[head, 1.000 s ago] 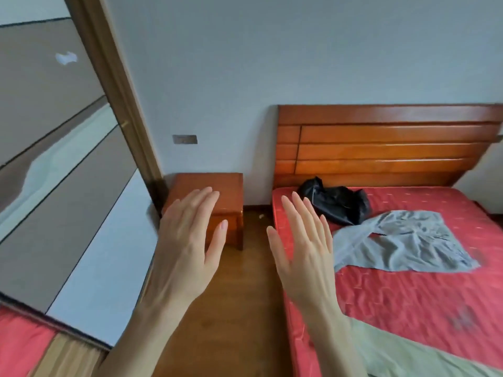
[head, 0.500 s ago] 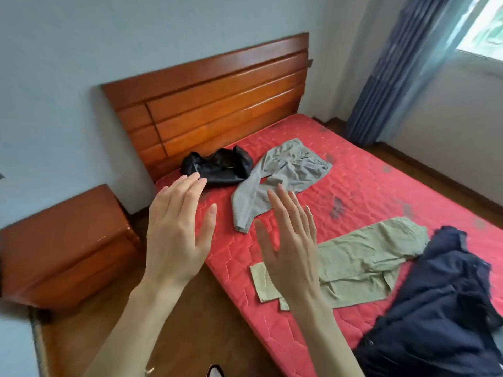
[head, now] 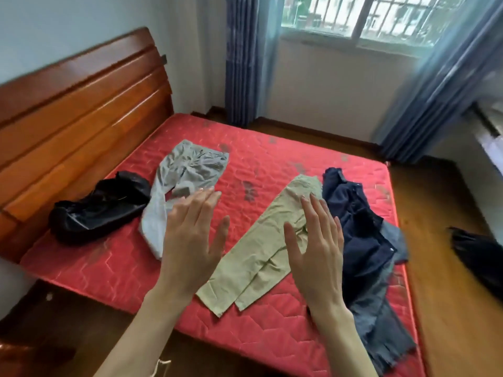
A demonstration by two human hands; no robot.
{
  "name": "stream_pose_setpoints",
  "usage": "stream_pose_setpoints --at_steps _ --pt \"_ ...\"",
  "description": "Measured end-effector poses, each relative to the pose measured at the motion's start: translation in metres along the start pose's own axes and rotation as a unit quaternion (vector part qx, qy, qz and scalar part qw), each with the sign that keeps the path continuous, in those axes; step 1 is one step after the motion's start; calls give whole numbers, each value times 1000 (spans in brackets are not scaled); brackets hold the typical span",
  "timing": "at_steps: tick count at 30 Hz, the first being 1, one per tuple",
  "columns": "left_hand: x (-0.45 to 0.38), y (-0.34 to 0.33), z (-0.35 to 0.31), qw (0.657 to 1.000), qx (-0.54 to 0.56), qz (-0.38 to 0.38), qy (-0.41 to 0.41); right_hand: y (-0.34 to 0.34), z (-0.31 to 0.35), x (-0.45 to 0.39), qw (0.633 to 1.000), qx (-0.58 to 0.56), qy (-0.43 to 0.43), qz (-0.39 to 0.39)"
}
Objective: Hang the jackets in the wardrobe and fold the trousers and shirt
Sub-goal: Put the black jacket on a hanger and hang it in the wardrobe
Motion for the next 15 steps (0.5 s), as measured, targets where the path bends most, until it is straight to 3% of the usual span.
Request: stream_pose_setpoints --at_steps 5,15 --pt "-44 -60 -42 998 36 23 -42 26 -62 -29 998 17 -60 -21" --pt "-132 -175 -132 992 73 45 -95 67 -177 -115 994 23 -101 -38"
Point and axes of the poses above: each hand's wrist, its own x-axis away from the middle knuckle, its own y-axis out of the back of the hand, z = x × y, the point moved 8 cm from there along -x, towards the middle knuckle, and after that the axes turned 14 degrees about -y, right-handed, at the moved point
